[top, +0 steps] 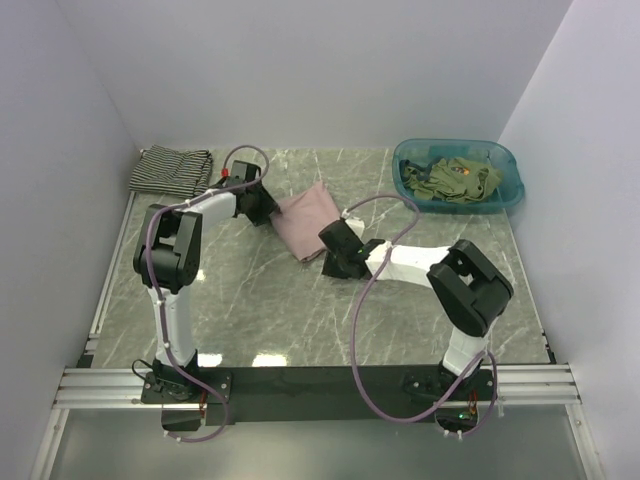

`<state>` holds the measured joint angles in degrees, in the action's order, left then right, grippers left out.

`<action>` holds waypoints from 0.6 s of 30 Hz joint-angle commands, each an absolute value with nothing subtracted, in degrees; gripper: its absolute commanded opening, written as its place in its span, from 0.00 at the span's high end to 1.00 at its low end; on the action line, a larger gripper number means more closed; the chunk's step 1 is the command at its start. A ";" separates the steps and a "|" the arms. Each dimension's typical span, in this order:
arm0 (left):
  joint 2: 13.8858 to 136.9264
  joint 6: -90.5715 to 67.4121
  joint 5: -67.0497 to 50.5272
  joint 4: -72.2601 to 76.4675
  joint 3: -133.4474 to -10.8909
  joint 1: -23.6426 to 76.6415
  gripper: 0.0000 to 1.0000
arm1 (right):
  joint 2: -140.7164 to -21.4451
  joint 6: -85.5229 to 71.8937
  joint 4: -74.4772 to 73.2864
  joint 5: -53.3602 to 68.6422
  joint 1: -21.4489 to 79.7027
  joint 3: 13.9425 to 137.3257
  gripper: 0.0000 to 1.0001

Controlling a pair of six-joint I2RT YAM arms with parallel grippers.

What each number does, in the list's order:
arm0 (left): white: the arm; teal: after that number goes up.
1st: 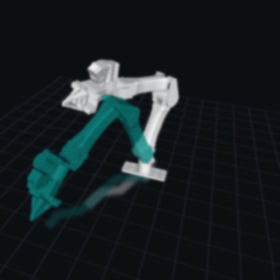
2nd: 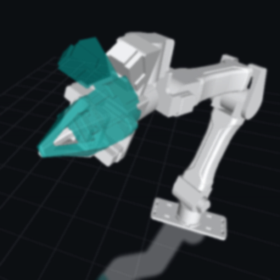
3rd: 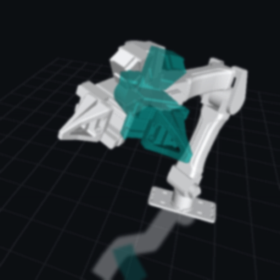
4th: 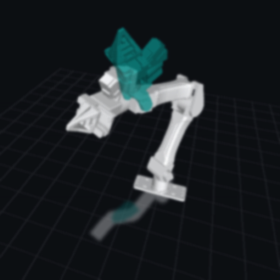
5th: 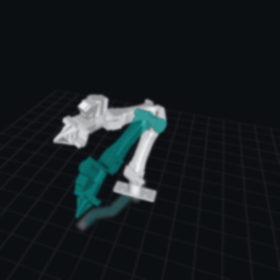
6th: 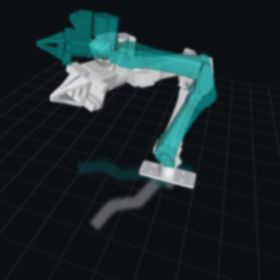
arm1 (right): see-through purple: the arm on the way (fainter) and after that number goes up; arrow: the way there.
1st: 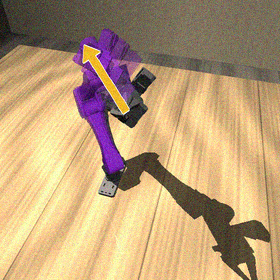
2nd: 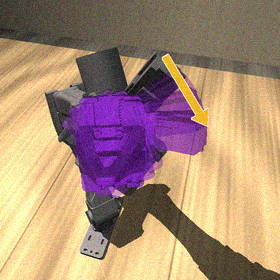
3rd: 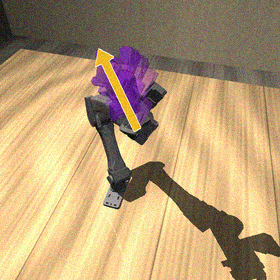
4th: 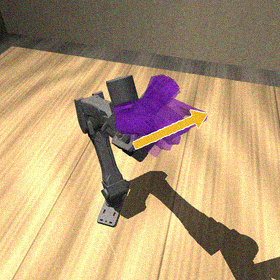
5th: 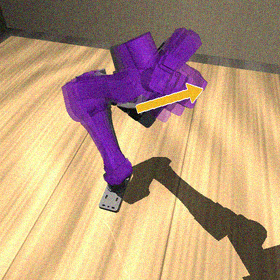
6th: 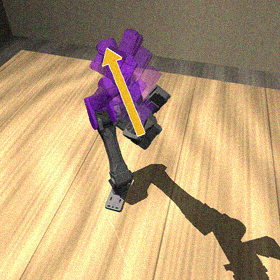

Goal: Fold and stack the tank tops
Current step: Fold the tank top

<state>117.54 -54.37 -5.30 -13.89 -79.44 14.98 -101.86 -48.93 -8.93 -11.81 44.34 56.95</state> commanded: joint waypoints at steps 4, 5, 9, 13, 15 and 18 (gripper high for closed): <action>113.12 -46.85 -6.77 -16.25 -86.39 14.94 0.44 | -93.43 -42.81 -11.60 -5.82 39.58 63.10 0.54; 112.07 -46.32 -6.07 -16.87 -87.53 14.94 0.43 | -92.91 -42.45 -11.34 -3.19 37.81 63.71 0.53; 105.56 -48.06 -7.99 -16.10 -85.88 14.94 0.44 | -94.46 -41.31 -8.27 8.06 29.90 67.49 0.53; 105.20 -53.25 -13.44 -11.70 -82.10 15.47 0.52 | -101.84 -42.27 -3.79 18.70 26.63 75.47 0.53; 106.08 -54.66 -14.06 -9.77 -80.69 17.22 0.56 | -108.26 -43.68 -1.68 25.38 25.93 80.93 0.54; 109.41 -56.42 -17.39 -6.07 -80.51 19.68 0.66 | -116.42 -46.30 1.48 31.96 25.49 87.16 0.54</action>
<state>105.91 -53.43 -12.34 -10.17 -82.19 16.78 -109.40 -44.01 -2.61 19.92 25.15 82.04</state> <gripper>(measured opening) 0.368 0.462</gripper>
